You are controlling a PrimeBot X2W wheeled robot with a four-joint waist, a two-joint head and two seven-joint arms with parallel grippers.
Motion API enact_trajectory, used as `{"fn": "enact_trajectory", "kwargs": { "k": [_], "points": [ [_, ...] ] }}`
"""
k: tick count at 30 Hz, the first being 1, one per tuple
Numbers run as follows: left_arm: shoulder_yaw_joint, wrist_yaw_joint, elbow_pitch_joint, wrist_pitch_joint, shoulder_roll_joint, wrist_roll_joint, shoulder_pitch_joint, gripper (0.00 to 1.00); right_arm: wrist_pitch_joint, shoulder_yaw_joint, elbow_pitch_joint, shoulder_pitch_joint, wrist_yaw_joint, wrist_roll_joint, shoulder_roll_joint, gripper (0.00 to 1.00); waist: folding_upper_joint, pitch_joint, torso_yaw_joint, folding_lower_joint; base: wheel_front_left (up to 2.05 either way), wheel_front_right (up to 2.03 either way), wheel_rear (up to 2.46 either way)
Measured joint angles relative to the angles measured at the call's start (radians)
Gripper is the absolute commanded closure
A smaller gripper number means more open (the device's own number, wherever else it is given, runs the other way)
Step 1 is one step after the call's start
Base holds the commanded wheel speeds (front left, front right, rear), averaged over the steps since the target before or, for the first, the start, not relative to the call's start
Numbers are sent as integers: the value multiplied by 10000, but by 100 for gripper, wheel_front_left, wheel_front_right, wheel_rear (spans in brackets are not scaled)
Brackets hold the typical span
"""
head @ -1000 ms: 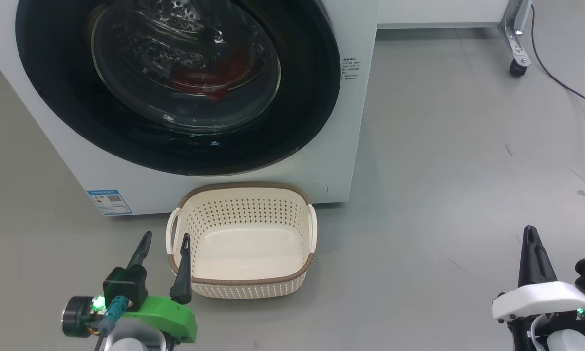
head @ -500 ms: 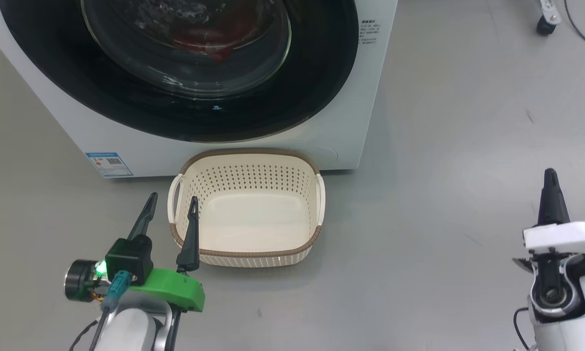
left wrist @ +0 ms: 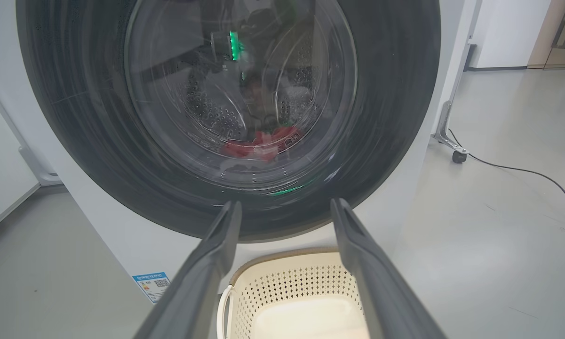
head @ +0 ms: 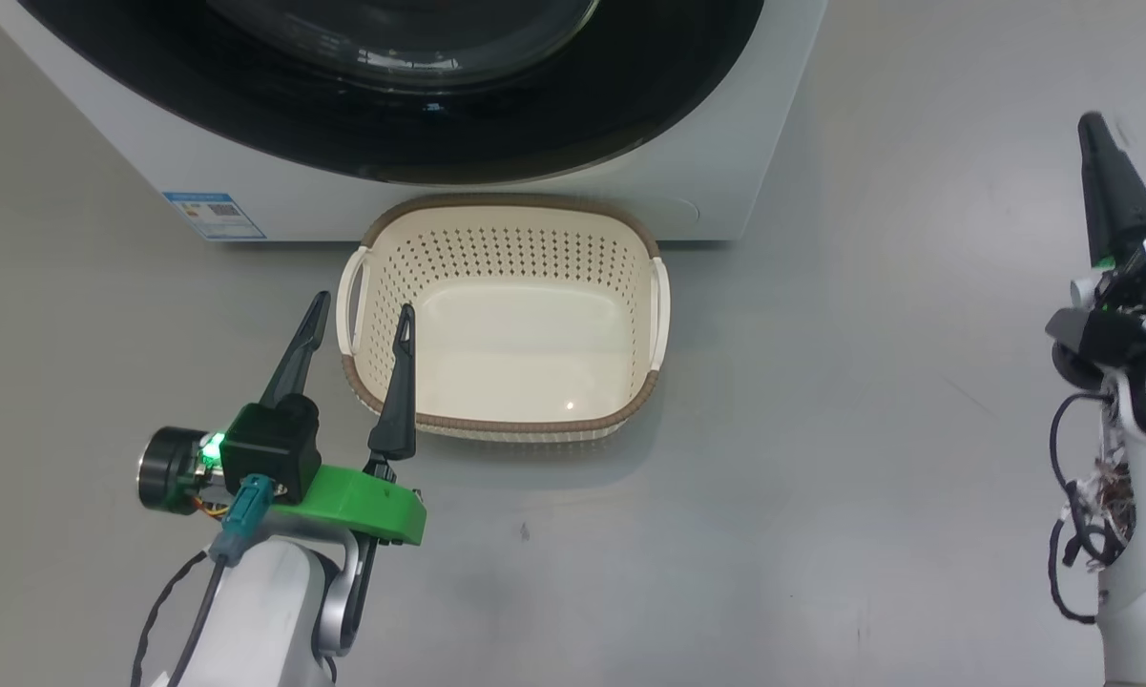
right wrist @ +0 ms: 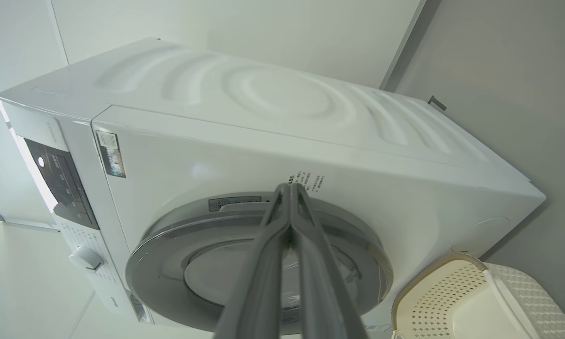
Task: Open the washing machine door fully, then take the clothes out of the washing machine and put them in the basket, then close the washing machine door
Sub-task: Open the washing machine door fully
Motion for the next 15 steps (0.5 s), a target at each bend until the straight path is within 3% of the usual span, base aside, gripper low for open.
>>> {"fn": "enact_trajectory", "kwargs": {
  "k": [15],
  "points": [
    [-267, -59, -391, -2, -98, 79, -879, 0, 2309, 134, 46, -3048, -738, 1009, -1337, 100, 0, 1626, 557, 0, 0, 0, 0]
  ]
}}
